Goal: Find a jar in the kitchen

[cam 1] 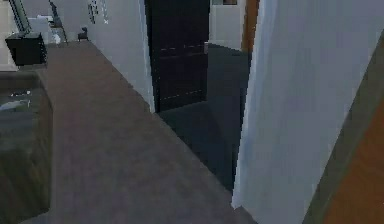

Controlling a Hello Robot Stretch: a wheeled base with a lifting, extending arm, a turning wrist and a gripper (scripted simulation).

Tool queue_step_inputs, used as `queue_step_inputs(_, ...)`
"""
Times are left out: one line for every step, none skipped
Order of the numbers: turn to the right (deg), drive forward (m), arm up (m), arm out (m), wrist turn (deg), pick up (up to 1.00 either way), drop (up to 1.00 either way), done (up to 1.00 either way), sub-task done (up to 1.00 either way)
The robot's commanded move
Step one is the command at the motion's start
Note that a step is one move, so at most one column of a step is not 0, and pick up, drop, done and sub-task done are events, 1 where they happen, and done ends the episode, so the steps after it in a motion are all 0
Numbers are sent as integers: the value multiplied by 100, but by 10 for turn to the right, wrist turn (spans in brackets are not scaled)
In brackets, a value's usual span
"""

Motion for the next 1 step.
queue_step_inputs(0,100,0,0,0,0,0,0,0)
